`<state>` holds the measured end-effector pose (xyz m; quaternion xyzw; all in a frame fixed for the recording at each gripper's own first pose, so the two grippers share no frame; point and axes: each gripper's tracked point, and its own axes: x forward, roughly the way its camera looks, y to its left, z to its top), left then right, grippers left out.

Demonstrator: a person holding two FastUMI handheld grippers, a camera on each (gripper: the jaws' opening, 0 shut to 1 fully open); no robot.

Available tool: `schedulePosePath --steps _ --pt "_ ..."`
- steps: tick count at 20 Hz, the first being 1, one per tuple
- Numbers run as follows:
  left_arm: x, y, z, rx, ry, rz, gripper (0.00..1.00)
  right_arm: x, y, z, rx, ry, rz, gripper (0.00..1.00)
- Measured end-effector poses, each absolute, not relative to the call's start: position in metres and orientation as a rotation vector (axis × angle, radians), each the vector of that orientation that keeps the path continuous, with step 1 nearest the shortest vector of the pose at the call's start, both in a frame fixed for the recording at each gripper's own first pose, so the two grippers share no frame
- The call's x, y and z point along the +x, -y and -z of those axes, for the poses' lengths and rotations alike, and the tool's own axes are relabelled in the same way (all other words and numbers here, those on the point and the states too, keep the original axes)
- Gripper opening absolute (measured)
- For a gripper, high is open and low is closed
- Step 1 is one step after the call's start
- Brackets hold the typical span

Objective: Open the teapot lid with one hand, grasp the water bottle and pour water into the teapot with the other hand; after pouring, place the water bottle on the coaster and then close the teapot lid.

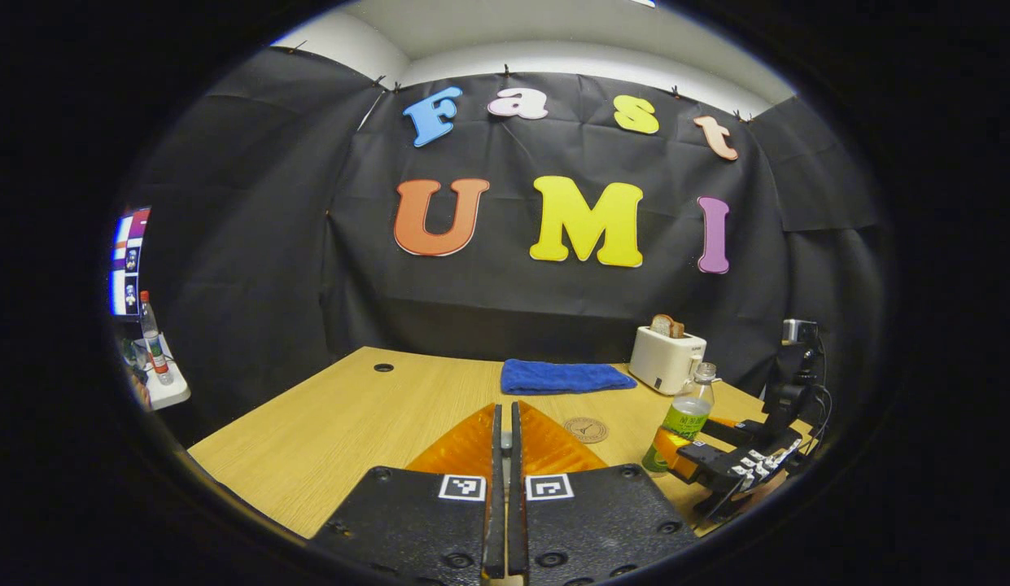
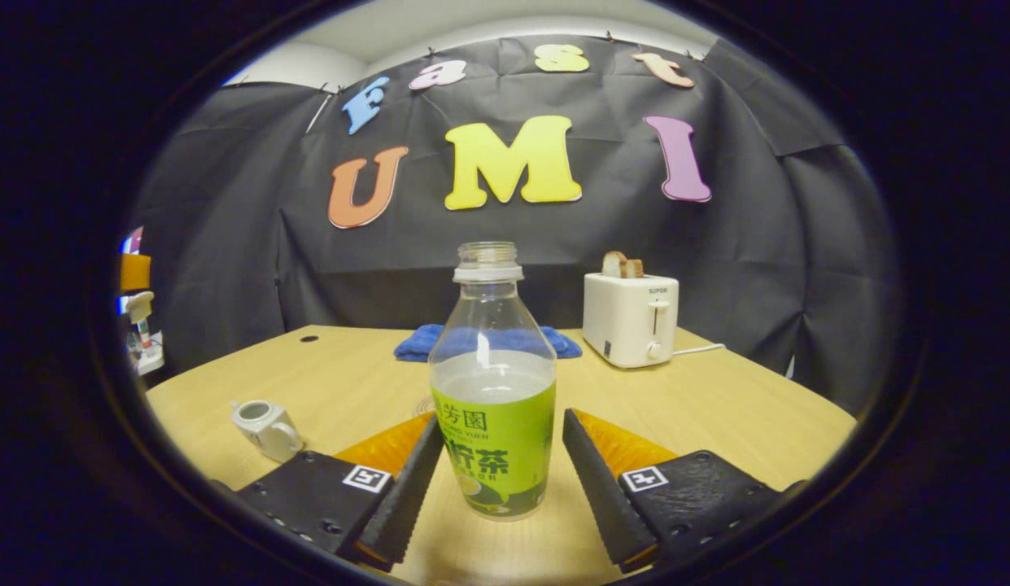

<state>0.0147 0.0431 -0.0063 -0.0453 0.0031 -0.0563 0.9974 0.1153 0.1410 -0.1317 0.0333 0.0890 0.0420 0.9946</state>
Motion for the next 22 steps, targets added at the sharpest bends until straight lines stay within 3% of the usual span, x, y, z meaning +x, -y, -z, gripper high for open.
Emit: schedulePosePath --steps 2,5,15,22 --pt "0.016 -0.048 0.008 -0.103 -0.015 0.117 0.04 0.117 -0.146 0.131 0.063 -0.173 -0.089 0.75" --pt "0.015 -0.058 0.007 -0.113 -0.015 0.115 0.04 0.117 -0.153 0.13 0.03 -0.184 -0.081 0.73" --pt "0.005 -0.086 0.005 -0.104 -0.016 0.125 0.04 0.11 -0.194 0.104 -0.323 -0.183 -0.066 0.73" --pt "-0.002 -0.104 -0.003 -0.111 0.008 0.124 0.04 0.116 -0.21 0.112 -0.807 -0.205 -0.044 0.72"
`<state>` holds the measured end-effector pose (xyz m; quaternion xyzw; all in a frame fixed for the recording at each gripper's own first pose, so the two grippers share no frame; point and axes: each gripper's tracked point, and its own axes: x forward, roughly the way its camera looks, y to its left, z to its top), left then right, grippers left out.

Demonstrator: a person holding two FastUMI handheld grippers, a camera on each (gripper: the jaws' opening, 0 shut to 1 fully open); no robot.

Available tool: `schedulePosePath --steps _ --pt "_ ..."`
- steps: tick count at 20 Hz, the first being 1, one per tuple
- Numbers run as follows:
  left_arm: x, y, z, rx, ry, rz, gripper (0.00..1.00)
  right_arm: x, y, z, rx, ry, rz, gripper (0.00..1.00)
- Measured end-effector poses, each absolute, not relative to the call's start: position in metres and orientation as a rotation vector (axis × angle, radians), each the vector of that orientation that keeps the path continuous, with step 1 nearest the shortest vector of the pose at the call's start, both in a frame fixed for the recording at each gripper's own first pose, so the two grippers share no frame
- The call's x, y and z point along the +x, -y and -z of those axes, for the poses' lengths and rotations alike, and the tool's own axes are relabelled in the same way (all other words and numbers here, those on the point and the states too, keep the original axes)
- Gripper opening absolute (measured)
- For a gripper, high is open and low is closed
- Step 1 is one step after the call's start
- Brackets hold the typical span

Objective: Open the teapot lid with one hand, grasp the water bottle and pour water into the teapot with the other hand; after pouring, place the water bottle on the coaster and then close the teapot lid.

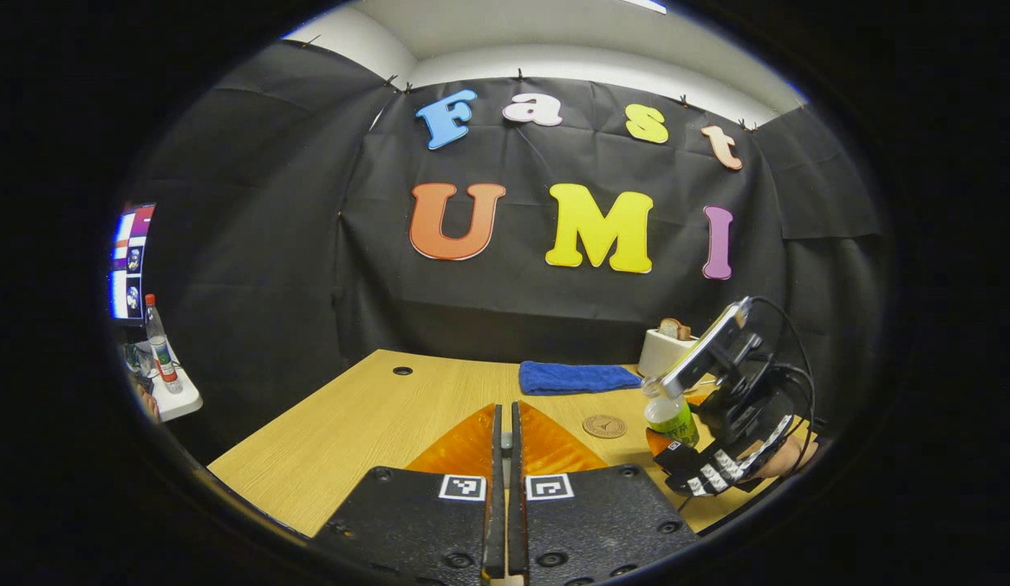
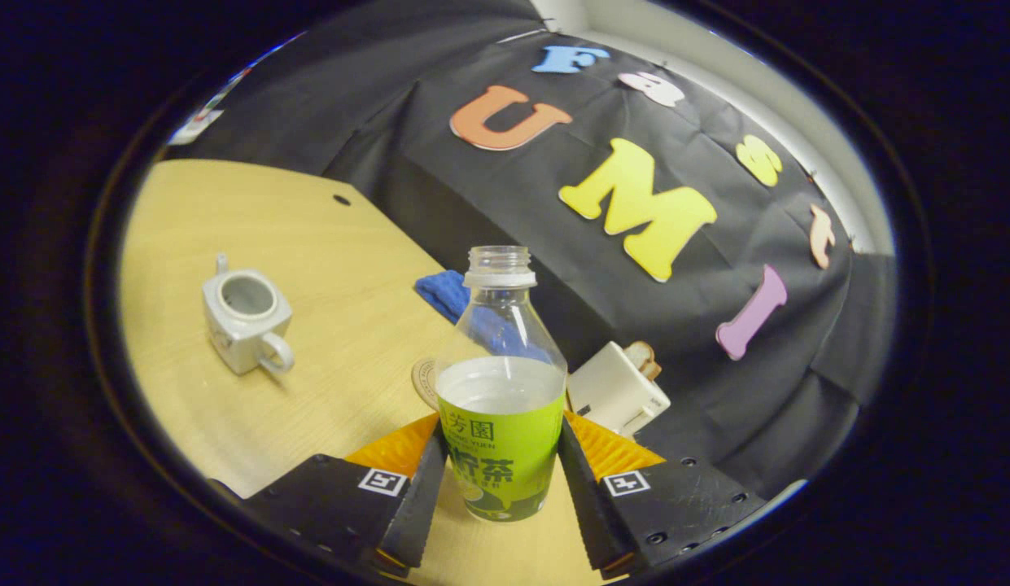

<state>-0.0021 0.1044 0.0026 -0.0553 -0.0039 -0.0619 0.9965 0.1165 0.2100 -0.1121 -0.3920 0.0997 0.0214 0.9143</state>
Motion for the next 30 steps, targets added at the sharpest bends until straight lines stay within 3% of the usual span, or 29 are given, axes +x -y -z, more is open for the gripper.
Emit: schedulePosePath --steps 13,19,30 --pt "-0.008 -0.138 0.0 -0.122 0.004 0.073 0.04 0.118 -0.244 0.109 -1.461 -0.08 -0.037 0.72" --pt "-0.011 -0.143 -0.001 -0.121 0.01 0.064 0.04 0.115 -0.255 0.101 -1.685 0.064 -0.031 0.74" --pt "-0.01 -0.14 -0.001 -0.126 0.006 0.072 0.04 0.11 -0.27 0.079 -1.897 0.255 0.073 0.72"
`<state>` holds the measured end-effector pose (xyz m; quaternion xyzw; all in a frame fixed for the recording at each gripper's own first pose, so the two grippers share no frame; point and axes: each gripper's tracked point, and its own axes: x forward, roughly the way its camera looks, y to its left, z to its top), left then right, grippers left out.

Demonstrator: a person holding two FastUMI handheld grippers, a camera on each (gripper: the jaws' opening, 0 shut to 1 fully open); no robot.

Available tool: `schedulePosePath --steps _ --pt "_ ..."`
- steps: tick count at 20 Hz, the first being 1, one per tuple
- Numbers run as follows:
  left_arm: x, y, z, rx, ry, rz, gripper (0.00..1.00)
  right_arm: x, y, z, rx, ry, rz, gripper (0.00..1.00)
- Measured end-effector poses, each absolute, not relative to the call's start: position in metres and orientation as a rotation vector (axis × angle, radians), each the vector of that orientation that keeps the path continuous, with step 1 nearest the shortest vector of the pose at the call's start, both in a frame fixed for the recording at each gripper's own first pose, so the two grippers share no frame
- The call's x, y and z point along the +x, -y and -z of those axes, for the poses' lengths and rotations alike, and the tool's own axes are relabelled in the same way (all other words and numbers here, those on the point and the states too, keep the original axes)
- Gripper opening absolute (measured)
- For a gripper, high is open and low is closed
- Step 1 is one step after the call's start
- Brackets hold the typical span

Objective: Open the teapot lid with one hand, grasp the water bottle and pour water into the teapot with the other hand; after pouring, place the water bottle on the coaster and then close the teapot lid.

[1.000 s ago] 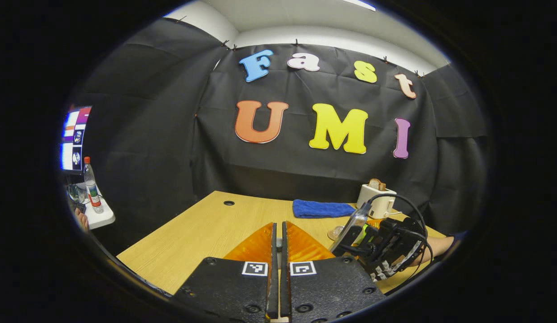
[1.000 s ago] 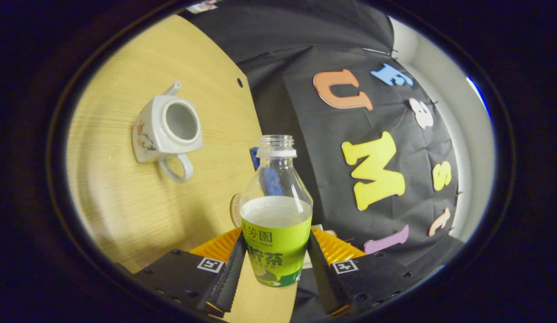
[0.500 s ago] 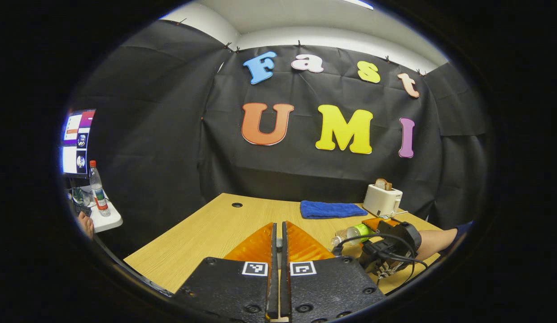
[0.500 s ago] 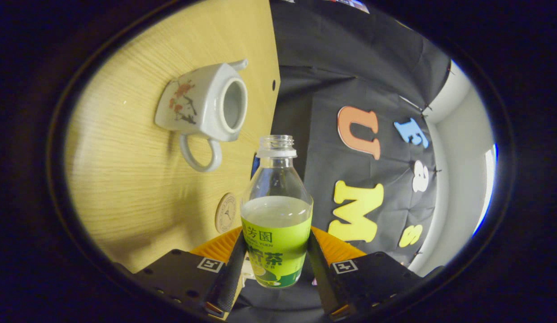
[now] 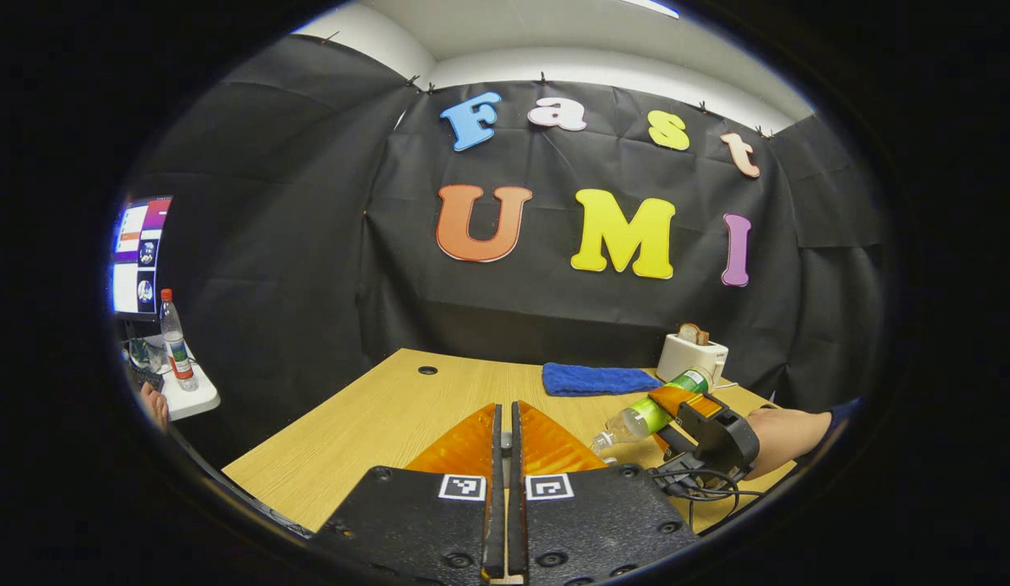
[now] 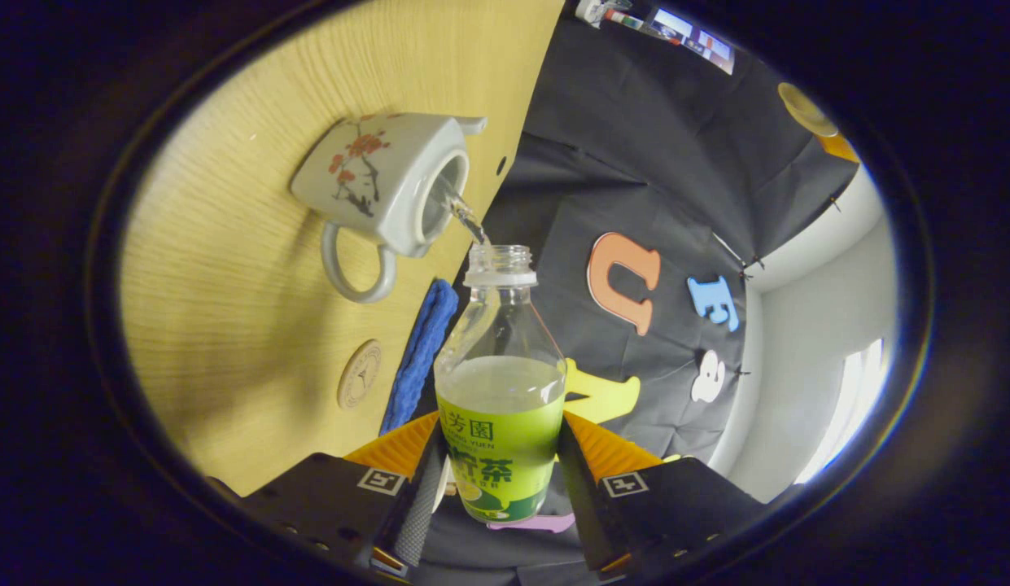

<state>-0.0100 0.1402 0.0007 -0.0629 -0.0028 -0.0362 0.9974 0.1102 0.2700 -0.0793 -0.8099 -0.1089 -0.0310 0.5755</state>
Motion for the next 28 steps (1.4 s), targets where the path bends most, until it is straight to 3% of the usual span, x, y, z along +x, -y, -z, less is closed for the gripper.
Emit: schedulePosePath --steps 28 --pt "-0.007 -0.13 0.006 -0.076 -0.022 0.082 0.04 0.087 -0.295 0.058 -2.093 0.468 0.15 0.72"
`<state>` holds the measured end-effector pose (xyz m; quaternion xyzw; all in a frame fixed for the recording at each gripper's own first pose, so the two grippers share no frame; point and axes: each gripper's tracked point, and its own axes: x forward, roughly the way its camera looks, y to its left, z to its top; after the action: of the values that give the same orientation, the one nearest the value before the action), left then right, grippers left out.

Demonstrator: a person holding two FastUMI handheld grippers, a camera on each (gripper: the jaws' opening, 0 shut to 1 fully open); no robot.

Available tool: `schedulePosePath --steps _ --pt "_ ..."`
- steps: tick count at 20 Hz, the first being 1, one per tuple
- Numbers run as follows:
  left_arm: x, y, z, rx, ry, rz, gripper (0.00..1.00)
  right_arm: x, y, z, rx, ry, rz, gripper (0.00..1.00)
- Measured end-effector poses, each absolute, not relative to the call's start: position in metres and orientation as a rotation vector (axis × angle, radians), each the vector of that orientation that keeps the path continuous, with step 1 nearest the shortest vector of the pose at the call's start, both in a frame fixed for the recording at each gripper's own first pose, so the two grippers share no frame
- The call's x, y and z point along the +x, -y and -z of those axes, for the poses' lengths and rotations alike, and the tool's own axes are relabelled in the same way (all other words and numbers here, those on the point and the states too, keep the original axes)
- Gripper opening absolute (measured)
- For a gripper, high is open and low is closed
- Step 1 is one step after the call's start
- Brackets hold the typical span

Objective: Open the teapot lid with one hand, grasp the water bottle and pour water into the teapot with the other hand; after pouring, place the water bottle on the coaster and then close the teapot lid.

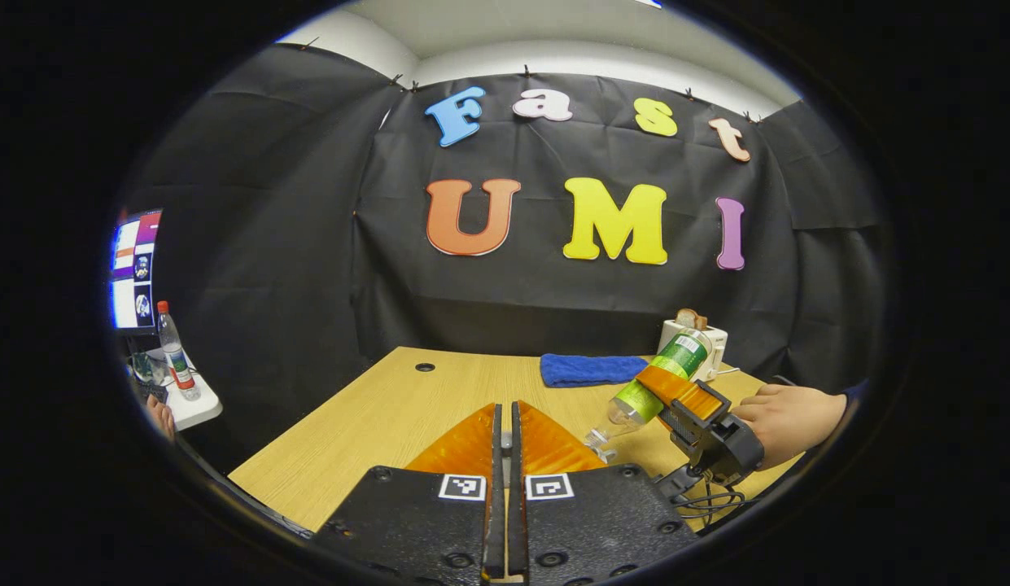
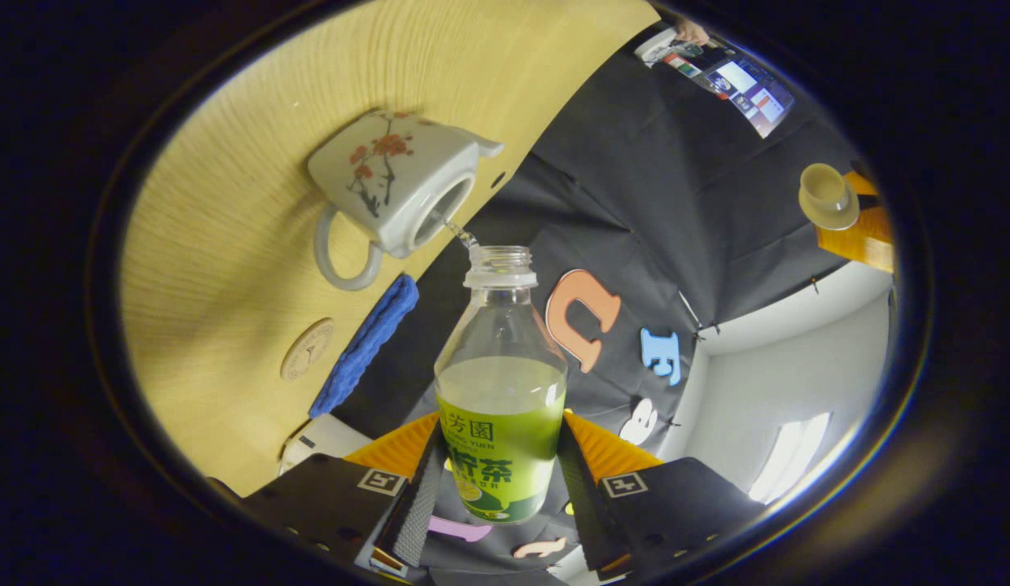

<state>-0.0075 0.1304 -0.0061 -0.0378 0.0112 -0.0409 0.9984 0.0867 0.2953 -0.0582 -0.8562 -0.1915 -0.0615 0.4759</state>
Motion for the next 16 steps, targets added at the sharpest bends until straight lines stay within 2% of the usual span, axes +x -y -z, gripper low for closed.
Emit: schedulePosePath --steps 16 --pt "-0.0065 -0.1282 0.0101 -0.073 -0.04 0.09 0.04 0.0858 -0.2928 0.0607 -2.103 0.483 0.146 0.72"
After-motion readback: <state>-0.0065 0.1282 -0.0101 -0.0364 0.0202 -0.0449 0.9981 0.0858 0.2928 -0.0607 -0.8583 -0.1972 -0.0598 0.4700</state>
